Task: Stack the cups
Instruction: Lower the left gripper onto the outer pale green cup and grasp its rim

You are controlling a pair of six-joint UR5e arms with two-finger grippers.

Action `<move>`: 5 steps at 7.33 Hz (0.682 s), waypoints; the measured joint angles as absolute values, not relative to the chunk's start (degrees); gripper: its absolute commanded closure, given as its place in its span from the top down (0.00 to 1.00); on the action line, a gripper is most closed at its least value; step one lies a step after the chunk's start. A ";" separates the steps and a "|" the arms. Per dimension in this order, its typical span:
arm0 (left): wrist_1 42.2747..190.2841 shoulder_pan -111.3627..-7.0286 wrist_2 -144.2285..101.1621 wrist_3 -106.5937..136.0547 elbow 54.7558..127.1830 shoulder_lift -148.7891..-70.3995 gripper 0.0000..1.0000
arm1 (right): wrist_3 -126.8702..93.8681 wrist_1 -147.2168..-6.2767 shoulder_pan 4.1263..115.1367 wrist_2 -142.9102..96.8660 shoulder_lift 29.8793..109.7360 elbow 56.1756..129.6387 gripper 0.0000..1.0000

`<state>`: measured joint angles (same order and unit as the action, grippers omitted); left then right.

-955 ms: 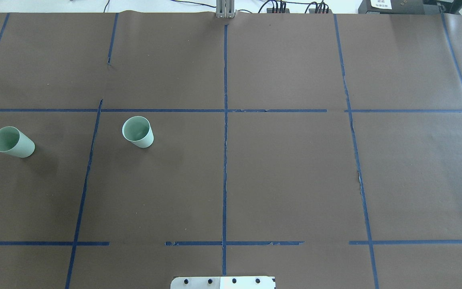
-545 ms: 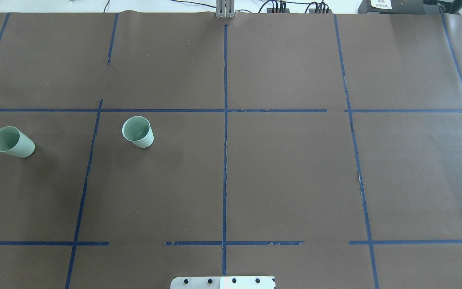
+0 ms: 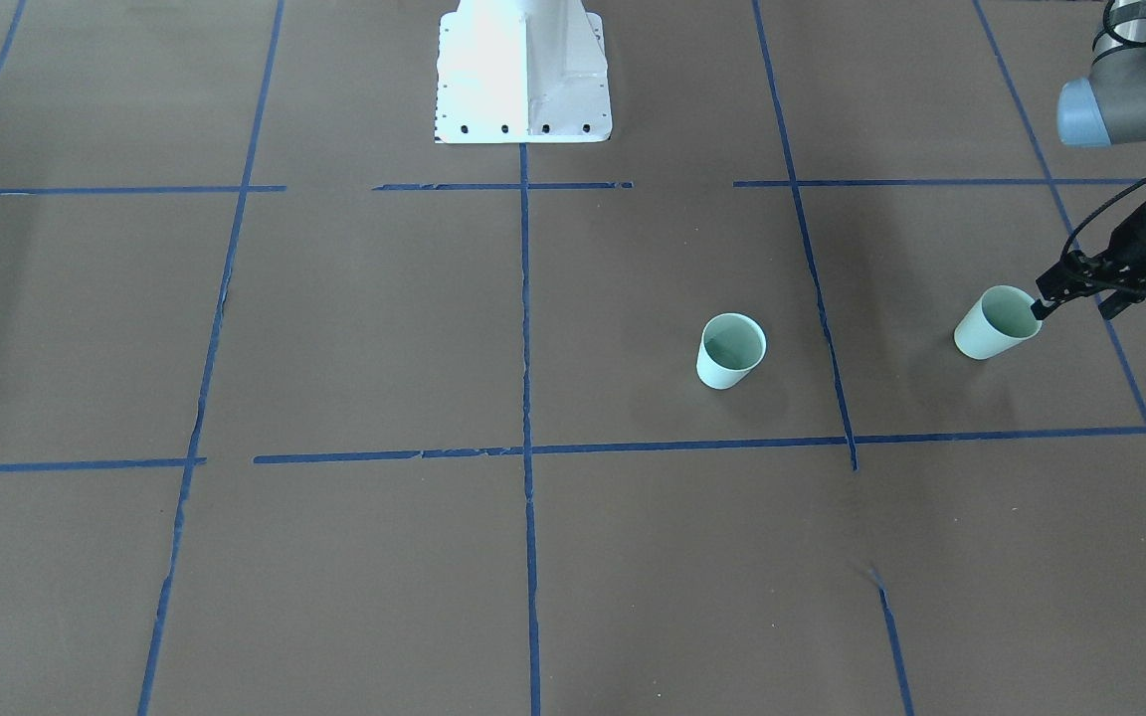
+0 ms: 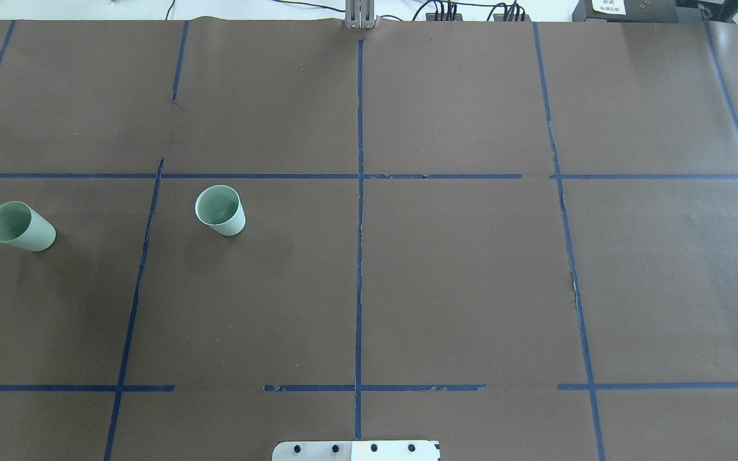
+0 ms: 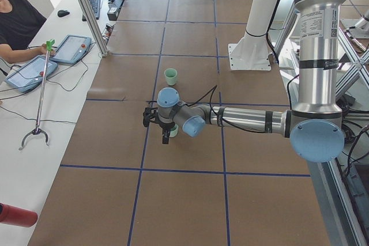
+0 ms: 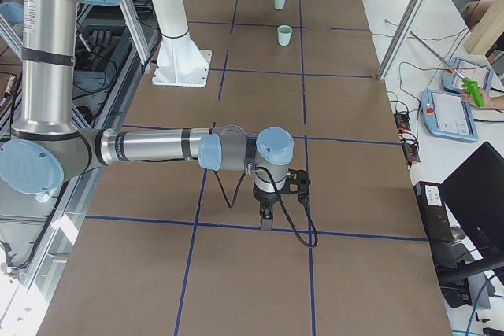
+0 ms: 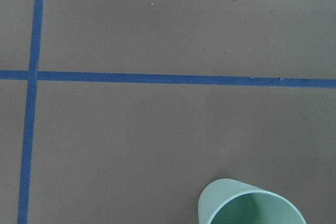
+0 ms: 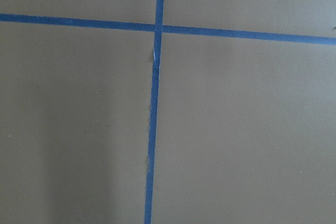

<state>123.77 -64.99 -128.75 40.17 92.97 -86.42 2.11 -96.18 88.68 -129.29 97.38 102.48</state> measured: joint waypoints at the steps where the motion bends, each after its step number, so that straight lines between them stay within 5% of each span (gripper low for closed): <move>1: 124.20 -64.16 -128.67 41.47 92.75 -86.51 1.00 | 2.11 -96.16 88.68 -129.29 97.38 102.48 1.00; 4: 124.50 -61.27 -127.71 43.16 92.37 -86.81 0.95 | 2.11 -96.17 88.68 -129.29 97.38 102.49 1.00; 5: 124.53 -60.73 -127.09 43.19 92.22 -86.87 0.51 | 2.11 -96.18 88.68 -129.29 97.38 102.50 1.00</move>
